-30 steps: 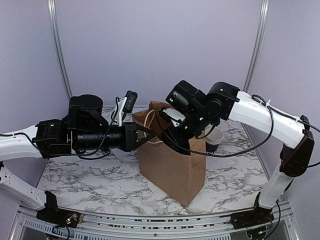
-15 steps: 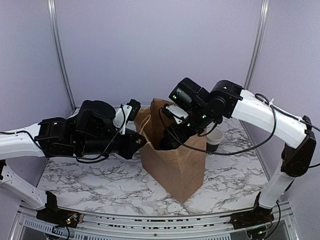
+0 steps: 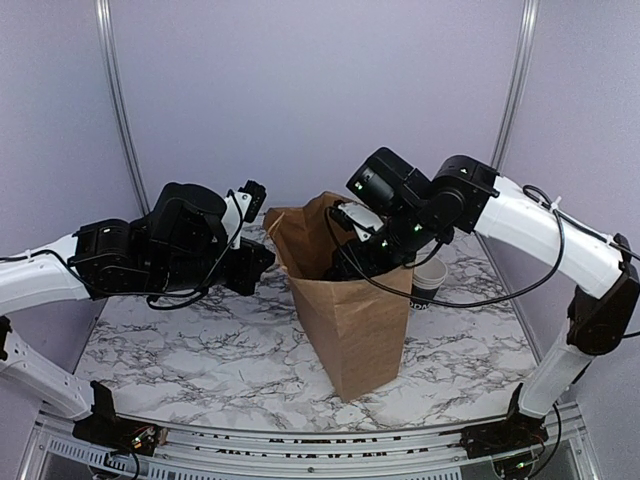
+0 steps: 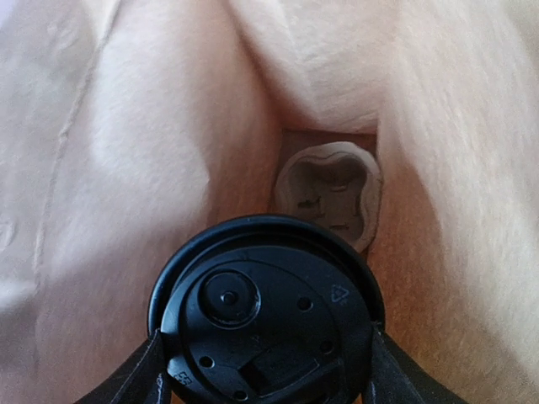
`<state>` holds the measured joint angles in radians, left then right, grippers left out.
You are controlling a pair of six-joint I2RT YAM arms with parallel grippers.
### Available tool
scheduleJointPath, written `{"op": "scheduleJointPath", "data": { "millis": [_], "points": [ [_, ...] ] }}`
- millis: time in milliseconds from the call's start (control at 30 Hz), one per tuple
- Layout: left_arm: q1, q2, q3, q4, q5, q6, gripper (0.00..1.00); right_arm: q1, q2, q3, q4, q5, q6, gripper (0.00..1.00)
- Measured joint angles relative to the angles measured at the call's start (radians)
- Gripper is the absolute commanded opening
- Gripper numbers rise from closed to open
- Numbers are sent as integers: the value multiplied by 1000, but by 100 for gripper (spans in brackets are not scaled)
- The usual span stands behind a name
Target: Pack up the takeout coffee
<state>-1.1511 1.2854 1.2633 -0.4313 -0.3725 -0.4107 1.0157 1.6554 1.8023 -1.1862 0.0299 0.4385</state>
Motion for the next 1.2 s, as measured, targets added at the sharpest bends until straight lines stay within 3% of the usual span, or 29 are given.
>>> {"op": "scheduleJointPath", "data": {
  "millis": [267, 467, 767, 1200],
  "points": [
    [26, 15, 16, -16, 1, 44, 0, -5, -37, 0, 1, -2, 3, 59],
    [18, 38, 47, -2, 91, 54, 0, -6, -36, 0, 4, -2, 3, 59],
    [-76, 42, 46, 92, 182, -39, 0, -11, 46, 12, 16, -2, -2, 59],
    [-99, 2, -45, 183, 114, -148, 0, -12, 101, -12, 64, -24, -5, 58]
  ]
}}
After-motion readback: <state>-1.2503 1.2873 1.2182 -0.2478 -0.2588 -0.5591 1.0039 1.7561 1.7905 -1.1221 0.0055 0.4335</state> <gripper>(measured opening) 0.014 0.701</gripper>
